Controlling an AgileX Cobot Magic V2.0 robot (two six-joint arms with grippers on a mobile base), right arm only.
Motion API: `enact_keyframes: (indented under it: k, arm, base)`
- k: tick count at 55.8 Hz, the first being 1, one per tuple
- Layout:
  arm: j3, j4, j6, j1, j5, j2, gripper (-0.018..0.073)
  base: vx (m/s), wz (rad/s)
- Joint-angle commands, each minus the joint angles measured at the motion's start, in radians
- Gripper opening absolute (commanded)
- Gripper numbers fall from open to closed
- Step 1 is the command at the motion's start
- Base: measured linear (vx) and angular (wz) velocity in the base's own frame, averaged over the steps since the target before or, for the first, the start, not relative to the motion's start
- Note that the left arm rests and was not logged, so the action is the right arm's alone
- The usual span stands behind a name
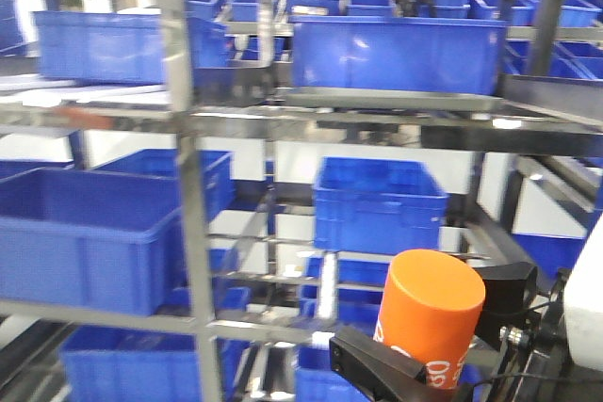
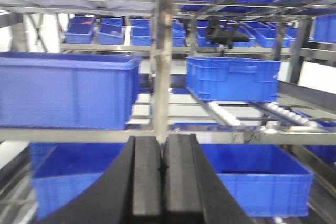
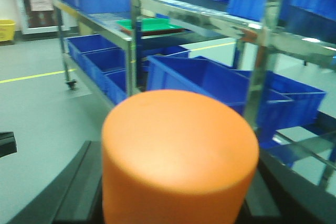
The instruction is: Grab orange capacitor from left shelf to right conveyor
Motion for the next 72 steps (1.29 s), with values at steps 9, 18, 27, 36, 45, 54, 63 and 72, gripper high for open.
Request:
enact_keyframes:
  k: [9, 18, 27, 36, 45, 54, 63, 72]
  arm:
    - [-0.032, 0.001, -0.011, 0.001, -0.081, -0.006, -0.0008]
    - [-0.032, 0.001, -0.011, 0.001, -0.081, -0.006, -0.0008]
    - [-0.032, 0.001, -0.011, 0.001, -0.082, -0.006, -0.0008]
    - [-0.032, 0.001, -0.011, 0.001, -0.082, -0.006, -0.0008]
    - [-0.032, 0.001, -0.011, 0.001, -0.082, -0.006, -0.0008]
    - [-0.032, 0.001, -0.011, 0.001, -0.082, -0.006, -0.0008]
    - [-0.032, 0.001, -0.011, 0.001, -0.082, -0.006, -0.0008]
    - [-0.032, 0.001, -0.011, 0.001, -0.082, -0.006, -0.0008]
  base:
    - [-0.18, 0.35]
    - [-0.14, 0.42]
    - [-0.11, 0.45]
    - [-0.08, 0.48]
    - [-0.06, 0.53]
    - [-0.02, 0.55]
    - [0.03, 0.51]
    - [0.10, 0.49]
